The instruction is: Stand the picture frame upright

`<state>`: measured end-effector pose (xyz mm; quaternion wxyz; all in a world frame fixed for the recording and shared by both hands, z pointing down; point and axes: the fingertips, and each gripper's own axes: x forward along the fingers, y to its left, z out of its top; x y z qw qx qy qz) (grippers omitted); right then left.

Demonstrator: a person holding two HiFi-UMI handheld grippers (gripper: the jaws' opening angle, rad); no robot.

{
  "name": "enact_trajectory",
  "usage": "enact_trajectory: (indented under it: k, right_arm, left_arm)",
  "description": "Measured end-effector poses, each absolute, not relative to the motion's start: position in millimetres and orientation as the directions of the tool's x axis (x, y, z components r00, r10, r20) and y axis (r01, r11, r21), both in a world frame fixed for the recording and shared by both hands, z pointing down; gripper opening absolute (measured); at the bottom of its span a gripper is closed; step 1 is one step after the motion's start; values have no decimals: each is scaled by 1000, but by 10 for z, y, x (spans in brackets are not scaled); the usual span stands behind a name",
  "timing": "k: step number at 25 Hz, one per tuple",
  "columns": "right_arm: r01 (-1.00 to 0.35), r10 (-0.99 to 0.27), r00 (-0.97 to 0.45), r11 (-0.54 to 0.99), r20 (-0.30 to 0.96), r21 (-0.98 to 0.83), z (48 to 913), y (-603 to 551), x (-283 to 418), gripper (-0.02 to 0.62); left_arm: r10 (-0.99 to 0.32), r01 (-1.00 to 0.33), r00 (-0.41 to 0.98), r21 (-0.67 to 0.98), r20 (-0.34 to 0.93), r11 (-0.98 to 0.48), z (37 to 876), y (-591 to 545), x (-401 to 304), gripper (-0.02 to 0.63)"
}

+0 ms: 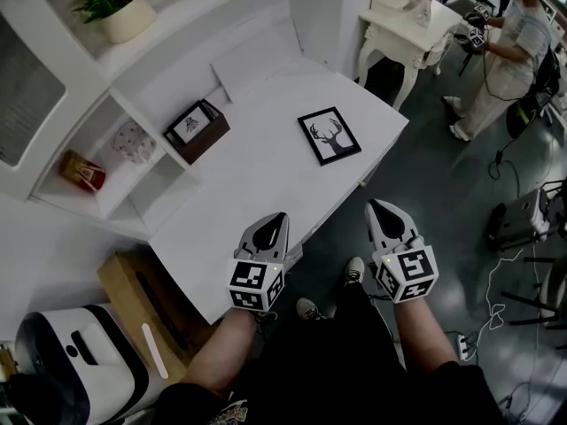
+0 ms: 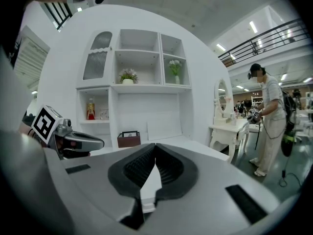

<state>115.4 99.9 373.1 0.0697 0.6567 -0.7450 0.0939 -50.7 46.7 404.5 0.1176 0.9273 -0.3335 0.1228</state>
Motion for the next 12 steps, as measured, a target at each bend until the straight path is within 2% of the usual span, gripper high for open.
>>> enact_trajectory:
  k: [12]
  right_arm:
    - [-980, -954, -196, 186, 226, -63, 3797, 500, 1187, 3]
  left_arm:
    - [-638, -697, 704, 131, 314, -705, 4095, 159, -541, 6]
